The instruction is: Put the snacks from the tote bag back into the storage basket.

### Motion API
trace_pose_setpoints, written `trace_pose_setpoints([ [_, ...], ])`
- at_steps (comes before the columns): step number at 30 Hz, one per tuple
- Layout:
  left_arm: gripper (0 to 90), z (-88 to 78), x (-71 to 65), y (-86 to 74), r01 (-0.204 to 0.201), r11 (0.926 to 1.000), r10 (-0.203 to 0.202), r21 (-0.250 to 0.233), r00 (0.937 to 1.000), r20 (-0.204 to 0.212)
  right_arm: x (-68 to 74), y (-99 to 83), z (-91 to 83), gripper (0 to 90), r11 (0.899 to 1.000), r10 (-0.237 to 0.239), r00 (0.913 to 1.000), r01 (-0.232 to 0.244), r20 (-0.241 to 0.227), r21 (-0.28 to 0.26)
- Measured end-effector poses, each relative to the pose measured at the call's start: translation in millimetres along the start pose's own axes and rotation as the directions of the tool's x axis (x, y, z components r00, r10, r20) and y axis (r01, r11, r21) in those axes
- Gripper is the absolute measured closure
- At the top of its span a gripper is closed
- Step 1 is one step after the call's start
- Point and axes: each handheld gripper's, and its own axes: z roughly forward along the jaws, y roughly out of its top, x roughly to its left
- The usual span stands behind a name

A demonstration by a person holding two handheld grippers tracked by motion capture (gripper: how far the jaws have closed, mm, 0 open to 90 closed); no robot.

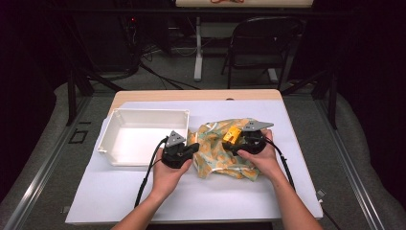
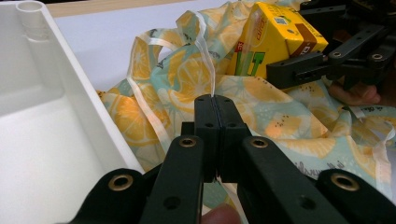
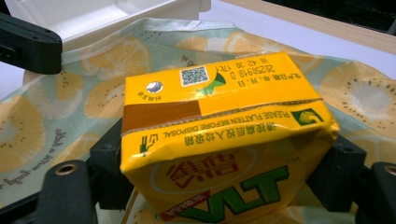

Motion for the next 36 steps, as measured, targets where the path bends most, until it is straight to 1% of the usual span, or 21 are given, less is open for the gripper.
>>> trace_pose_setpoints([
  [2,89.1,-0.1,0.2,-0.7,-0.003,1.0000,0.003,0.004,1.0000,0.000,1.6,0.7,-1.5,23.6,1.000,-0.005,1.0000,0.005,0.008,0.010],
  [7,89.1,0.1,0.1,-1.8,-0.005,0.9999,0.005,0.009,1.0000,0.002,8.7,5.2,-6.4,24.6,1.000,-0.018,0.9989,0.017,0.043,0.015],
  [8,89.1,0.4,-0.1,-2.0,-0.005,1.0000,0.005,0.007,1.0000,0.000,10.3,7.1,-9.4,27.2,1.000,-0.013,0.9987,0.013,0.048,0.004],
  [11,89.0,0.6,0.1,-2.0,-0.010,0.9999,0.010,0.011,1.0000,0.000,12.0,12.2,-16.8,27.5,1.000,0.004,0.9980,-0.002,0.063,-0.024],
  [14,89.0,0.8,0.3,-1.9,-0.009,0.9999,0.009,0.010,1.0000,0.000,13.5,16.2,-24.2,27.9,0.999,0.012,0.9970,-0.009,0.076,-0.038],
  [18,87.7,-0.4,1.1,-1.2,-0.005,1.0000,0.005,0.002,1.0000,0.003,12.3,19.8,-30.3,28.2,0.998,0.050,0.9940,-0.046,0.097,-0.050],
  [20,84.0,-2.7,1.1,-0.2,0.000,0.9998,0.000,-0.018,1.0000,0.005,11.1,21.4,-33.4,28.4,0.995,0.082,0.9909,-0.075,0.107,-0.068],
  [22,74.9,-5.4,1.3,1.6,-0.001,0.9994,0.001,-0.035,1.0000,-0.008,11.0,24.3,-37.7,28.4,0.992,0.110,0.9866,-0.101,0.120,-0.079],
  [23,69.6,-7.3,1.5,2.8,0.003,0.9988,-0.003,-0.049,0.9999,-0.013,11.2,25.6,-39.4,28.5,0.992,0.108,0.9862,-0.099,0.126,-0.078],
  [24,65.1,-9.9,2.2,4.4,0.000,0.9980,-0.001,-0.062,0.9999,-0.015,12.3,27.0,-41.0,28.5,0.991,0.116,0.9850,-0.105,0.128,-0.088],
  [26,55.1,-15.1,2.5,7.9,-0.011,0.9952,0.009,-0.097,0.9996,-0.027,14.7,30.3,-45.0,28.6,0.991,0.117,0.9828,-0.105,0.143,-0.088],
  [29,48.2,-23.8,2.7,13.3,-0.034,0.9871,0.030,-0.156,0.9992,-0.028,18.3,34.9,-49.5,28.6,0.989,0.128,0.9795,-0.113,0.156,-0.100],
  [30,46.2,-26.9,1.8,15.8,-0.043,0.9850,0.040,-0.167,0.9989,-0.026,19.1,36.3,-51.0,28.7,0.988,0.130,0.9788,-0.115,0.158,-0.100],
  [31,44.0,-28.8,0.9,17.4,-0.055,0.9831,0.052,-0.174,0.9983,-0.027,20.3,37.7,-52.1,28.7,0.986,0.142,0.9765,-0.125,0.162,-0.109],
  [33,41.2,-31.4,-1.5,20.1,-0.072,0.9823,0.070,-0.173,0.9974,-0.019,20.9,39.4,-54.2,28.7,0.984,0.152,0.9748,-0.134,0.164,-0.114],
  [34,39.1,-31.9,-3.6,21.2,-0.089,0.9798,0.087,-0.179,0.9960,-0.021,21.2,40.2,-55.5,28.7,0.984,0.155,0.9740,-0.136,0.165,-0.118],
  [35,37.4,-32.3,-5.3,21.6,-0.096,0.9786,0.094,-0.182,0.9954,-0.018,21.7,41.1,-57.0,28.7,0.983,0.158,0.9736,-0.138,0.165,-0.124],
  [36,37.0,-32.5,-7.0,21.8,-0.095,0.9789,0.094,-0.181,0.9955,-0.012,22.0,41.9,-58.4,28.7,0.982,0.157,0.9738,-0.137,0.164,-0.127],
])
